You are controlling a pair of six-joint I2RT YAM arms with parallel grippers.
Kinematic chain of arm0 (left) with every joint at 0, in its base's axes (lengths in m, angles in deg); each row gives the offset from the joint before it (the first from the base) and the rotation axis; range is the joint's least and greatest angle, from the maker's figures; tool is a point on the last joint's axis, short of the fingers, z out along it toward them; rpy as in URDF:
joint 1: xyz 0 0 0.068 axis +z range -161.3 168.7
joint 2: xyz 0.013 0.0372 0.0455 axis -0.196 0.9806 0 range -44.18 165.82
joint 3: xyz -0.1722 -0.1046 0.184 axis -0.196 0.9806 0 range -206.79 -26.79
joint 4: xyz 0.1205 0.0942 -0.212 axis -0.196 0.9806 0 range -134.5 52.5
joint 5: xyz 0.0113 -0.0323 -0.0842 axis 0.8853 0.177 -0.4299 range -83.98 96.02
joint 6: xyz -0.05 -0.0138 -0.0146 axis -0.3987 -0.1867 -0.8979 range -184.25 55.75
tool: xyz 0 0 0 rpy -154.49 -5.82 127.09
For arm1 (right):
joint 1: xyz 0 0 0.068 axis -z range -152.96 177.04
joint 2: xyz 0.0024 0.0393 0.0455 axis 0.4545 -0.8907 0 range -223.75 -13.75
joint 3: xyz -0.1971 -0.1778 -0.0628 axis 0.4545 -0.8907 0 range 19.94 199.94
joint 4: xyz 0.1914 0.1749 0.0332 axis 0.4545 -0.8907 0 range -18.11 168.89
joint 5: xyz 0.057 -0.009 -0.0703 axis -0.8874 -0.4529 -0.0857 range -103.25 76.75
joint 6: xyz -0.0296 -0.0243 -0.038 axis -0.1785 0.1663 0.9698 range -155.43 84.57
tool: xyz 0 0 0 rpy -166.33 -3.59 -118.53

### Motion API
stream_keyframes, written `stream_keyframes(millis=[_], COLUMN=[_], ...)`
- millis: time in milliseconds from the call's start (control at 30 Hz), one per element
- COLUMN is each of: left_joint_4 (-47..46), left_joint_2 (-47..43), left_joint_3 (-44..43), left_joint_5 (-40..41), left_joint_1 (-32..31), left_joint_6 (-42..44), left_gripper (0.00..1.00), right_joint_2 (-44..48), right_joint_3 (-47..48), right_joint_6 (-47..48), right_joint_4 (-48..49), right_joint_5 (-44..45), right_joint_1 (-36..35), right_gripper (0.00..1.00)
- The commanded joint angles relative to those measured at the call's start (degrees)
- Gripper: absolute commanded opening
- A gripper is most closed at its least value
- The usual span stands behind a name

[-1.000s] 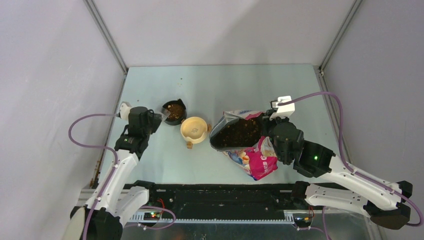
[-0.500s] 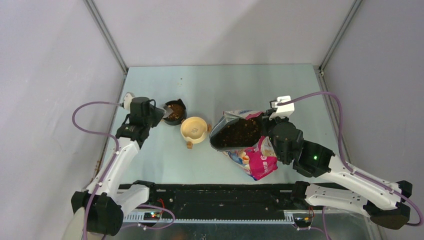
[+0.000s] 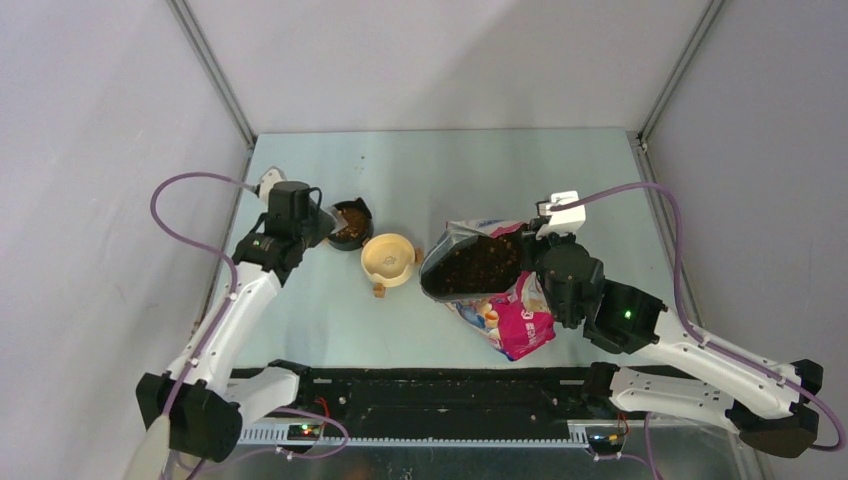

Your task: Serve the pet food

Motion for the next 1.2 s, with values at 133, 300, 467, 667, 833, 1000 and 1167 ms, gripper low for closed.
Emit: stream_keyframes(millis=[133, 300, 467, 667, 833, 1000, 1167], left_joint_4=[-6.2, -7.5, -16.1, -20.8, -18.6, -11.8, -3.9], left_joint_2=[-11.5, -17.5, -21.4, -24.1, -26.7, -27.6, -23.7], left_joint_3=[1.8, 1.1, 2.5, 1.5, 0.0, -2.5, -5.5], left_joint_5=[-6.9, -22.9, -38.6, -46.3, -45.8, -42.1, -36.6], left_joint_1=[-1.5, -2.0, -4.9, -7.1, -9.0, -12.0, -17.3], left_joint_6=[3.4, 2.2, -2.0, -6.0, -5.9, -5.9, -6.1], left_gripper=[0.00, 0.00, 0.00, 0.00, 0.00, 0.00, 0.00], right_joint_2=[1.4, -3.6, -9.0, -15.3, -20.2, -23.4, -23.3], right_joint_3=[5.8, 16.3, 25.5, 32.4, 37.2, 38.7, 37.5], right_joint_6=[4.4, 1.8, 0.2, -3.8, -4.9, -5.9, -7.1], right_joint_4=[11.8, -7.6, -19.8, -27.8, -30.0, -28.6, -26.1], right_joint_5=[2.5, -6.1, -16.9, -21.1, -25.1, -23.4, -19.6], right_joint_1=[0.2, 2.0, 5.3, 9.9, 12.6, 13.5, 13.5], right_gripper=[0.00, 0.00, 0.00, 0.00, 0.00, 0.00, 0.00])
